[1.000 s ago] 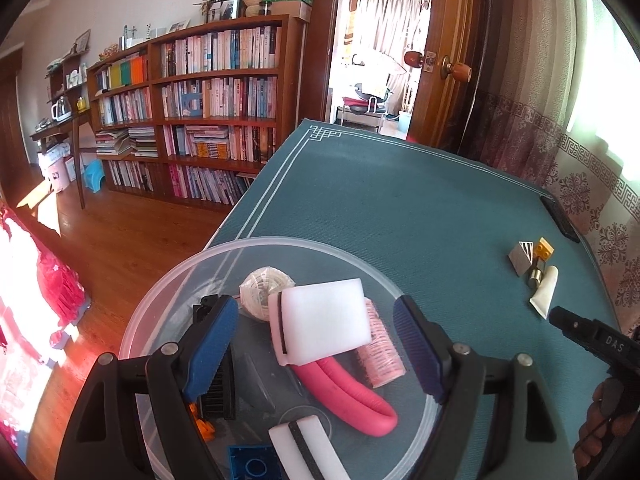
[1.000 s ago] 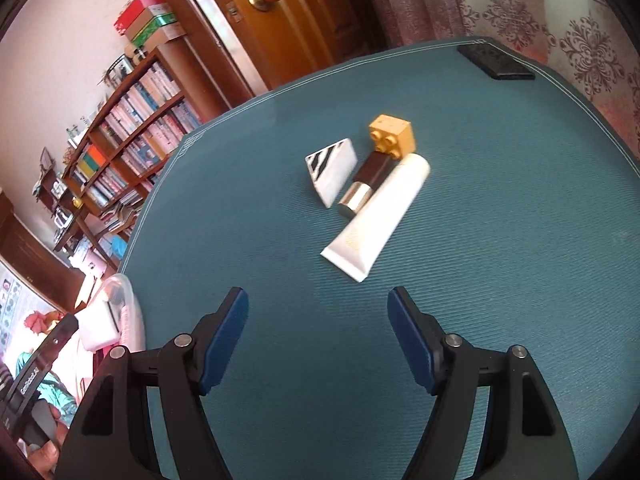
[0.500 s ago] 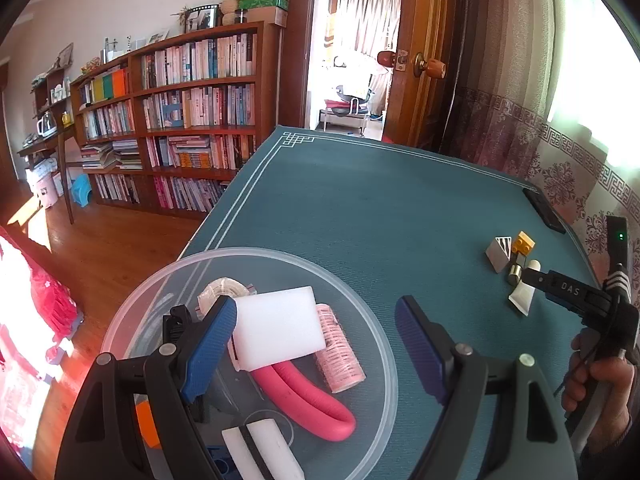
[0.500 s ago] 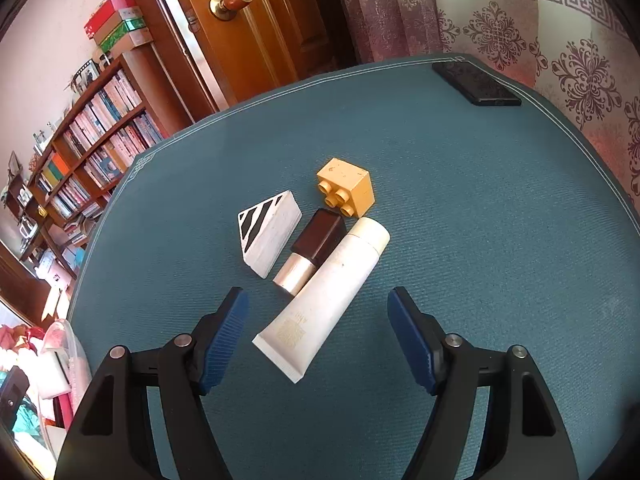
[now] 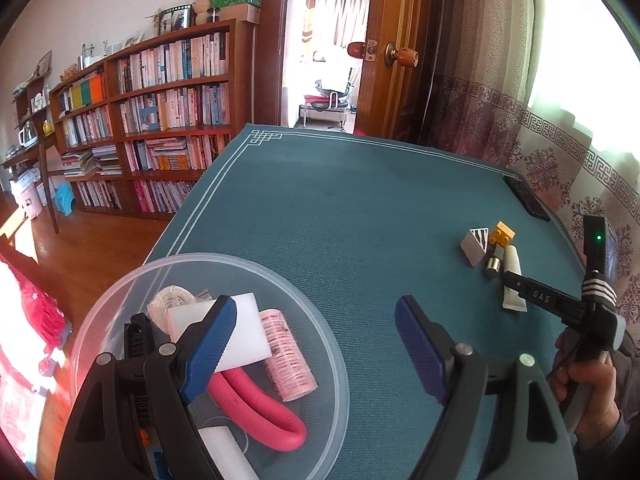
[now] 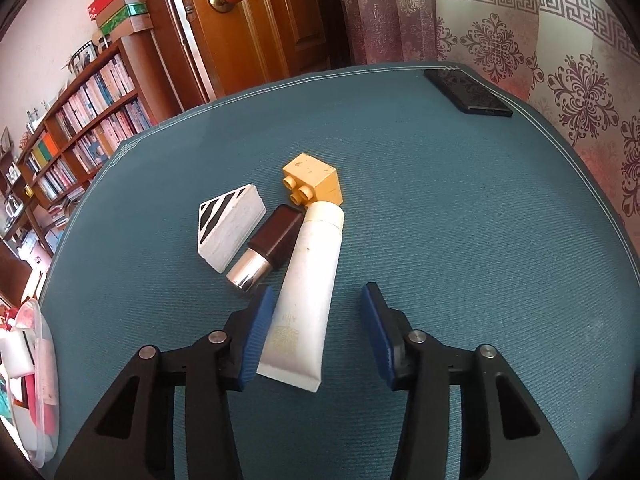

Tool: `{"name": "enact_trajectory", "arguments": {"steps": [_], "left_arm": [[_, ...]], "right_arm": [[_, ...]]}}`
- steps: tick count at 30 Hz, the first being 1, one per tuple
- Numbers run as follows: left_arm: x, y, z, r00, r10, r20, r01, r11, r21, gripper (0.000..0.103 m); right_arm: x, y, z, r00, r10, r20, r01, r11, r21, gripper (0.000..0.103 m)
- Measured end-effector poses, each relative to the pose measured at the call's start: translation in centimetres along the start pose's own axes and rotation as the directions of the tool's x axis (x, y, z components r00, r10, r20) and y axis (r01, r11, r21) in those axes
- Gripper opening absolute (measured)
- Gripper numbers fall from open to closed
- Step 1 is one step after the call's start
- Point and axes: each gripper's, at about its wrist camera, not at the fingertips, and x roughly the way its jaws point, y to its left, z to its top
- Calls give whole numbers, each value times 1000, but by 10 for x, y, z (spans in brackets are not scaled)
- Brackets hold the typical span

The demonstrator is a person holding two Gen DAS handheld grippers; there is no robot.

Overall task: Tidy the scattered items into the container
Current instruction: 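Move the right gripper to the white squeeze tube and grasp it, then grasp the black-and-white striped triangular block with the left gripper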

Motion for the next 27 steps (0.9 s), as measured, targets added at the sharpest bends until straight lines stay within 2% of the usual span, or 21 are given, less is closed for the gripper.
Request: {"name": "enact_trajectory", "arguments": {"steps": [4,14,18,27], "left_arm": [[2,-9,-1,1000,-10,-3,10,1000,20,85],[1,-19,5,1000,-17,3,17,999,34,85],[4,-30,10,999,-31,7,31,998,51,85],[26,-76,16,994,-110,-23,112,987,114,85]], "right_arm": [[-1,-5,0,1000,13,0,-13,1000,9,43],[13,-2,19,1000,-24,0,24,1000,-4,45],[11,-6,15,999,-43,11,43,999,-29,29],[-6,-36,1,1000,-13,12,13,1000,4,29]]}}
